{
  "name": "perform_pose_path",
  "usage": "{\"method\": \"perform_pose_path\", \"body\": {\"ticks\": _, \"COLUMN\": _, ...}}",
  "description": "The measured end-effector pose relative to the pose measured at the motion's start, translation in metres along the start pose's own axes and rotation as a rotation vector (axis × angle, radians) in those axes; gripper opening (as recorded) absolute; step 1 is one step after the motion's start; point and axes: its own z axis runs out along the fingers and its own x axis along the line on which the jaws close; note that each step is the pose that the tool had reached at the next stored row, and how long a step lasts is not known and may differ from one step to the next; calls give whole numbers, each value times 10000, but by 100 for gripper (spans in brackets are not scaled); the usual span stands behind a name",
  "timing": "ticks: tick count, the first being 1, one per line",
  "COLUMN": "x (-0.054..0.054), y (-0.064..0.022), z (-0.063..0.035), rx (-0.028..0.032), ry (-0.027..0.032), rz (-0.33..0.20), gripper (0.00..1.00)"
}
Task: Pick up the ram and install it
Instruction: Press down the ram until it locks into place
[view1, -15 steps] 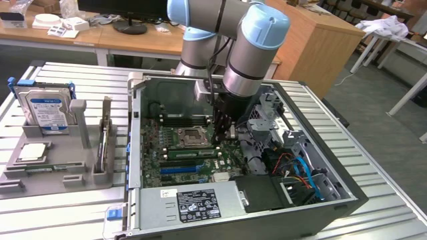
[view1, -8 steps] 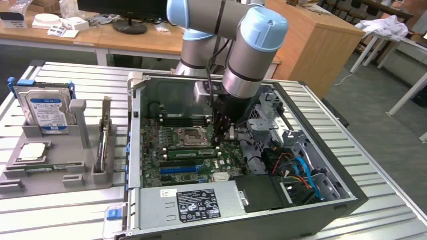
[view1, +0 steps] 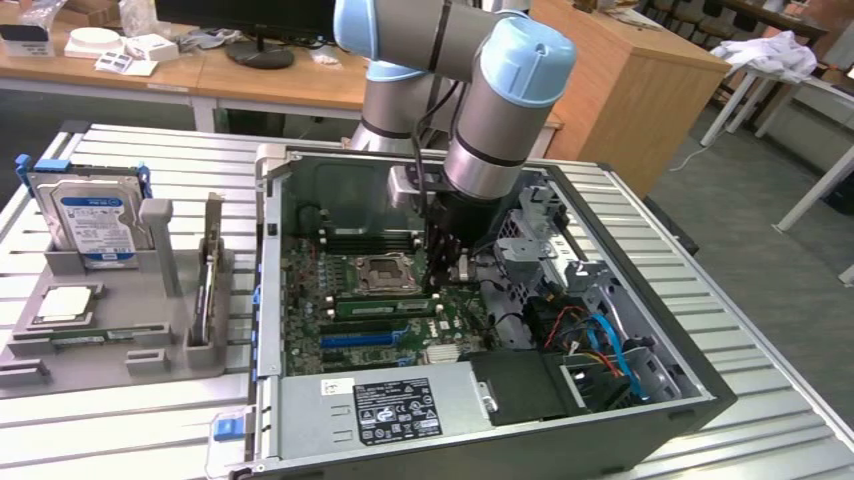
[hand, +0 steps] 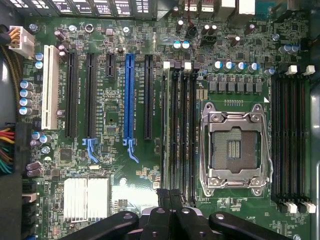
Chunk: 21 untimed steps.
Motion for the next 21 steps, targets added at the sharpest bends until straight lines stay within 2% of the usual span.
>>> {"method": "perform_pose_path", "body": {"ticks": 4, "x": 0, "y": -12, "z": 0, "rx": 1, "ry": -2, "rz": 1, "gripper": 11}}
{"method": "perform_pose_path", "body": {"ticks": 14, "x": -1, "y": -110, "z": -3, "rx": 1, "ry": -3, "rz": -1, "gripper": 11}}
{"method": "perform_pose_path", "body": {"ticks": 21, "x": -1, "y": -130, "z": -5, "rx": 1, "ry": -2, "rz": 0, "gripper": 11}}
